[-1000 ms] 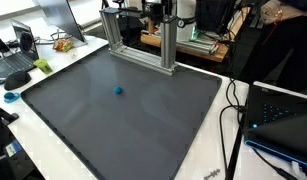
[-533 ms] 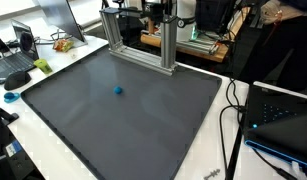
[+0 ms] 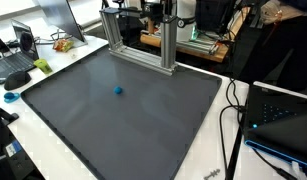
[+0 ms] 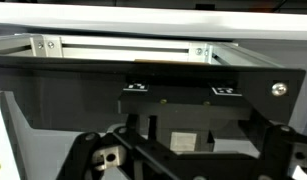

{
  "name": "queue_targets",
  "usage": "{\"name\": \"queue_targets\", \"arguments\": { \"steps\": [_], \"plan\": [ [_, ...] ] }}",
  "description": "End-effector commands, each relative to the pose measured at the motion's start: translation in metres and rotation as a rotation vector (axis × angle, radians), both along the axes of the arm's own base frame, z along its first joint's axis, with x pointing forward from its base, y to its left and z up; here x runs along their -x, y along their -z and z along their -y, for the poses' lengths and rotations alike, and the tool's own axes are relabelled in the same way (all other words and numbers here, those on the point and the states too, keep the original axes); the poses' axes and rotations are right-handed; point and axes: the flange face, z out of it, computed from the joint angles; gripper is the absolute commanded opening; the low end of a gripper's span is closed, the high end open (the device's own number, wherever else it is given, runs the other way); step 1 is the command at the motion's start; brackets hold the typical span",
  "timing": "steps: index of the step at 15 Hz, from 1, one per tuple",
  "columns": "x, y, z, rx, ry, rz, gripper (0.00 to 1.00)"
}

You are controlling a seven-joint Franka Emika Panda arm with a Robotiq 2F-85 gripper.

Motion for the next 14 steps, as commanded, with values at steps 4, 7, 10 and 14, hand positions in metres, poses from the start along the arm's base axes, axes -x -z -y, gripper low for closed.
{"name": "queue_targets", "arguments": {
  "steps": [4,7,10,14],
  "plan": [
    [-0.001,-0.004,-0.001,-0.011,0.024,-0.002,1.00],
    [-0.003,-0.006,-0.001,-0.017,0.044,0.006,1.00],
    [-0.006,-0.010,-0.002,-0.027,0.063,0.017,1.00],
    [-0.010,-0.013,-0.002,-0.036,0.083,0.025,1.00]
  ]
}}
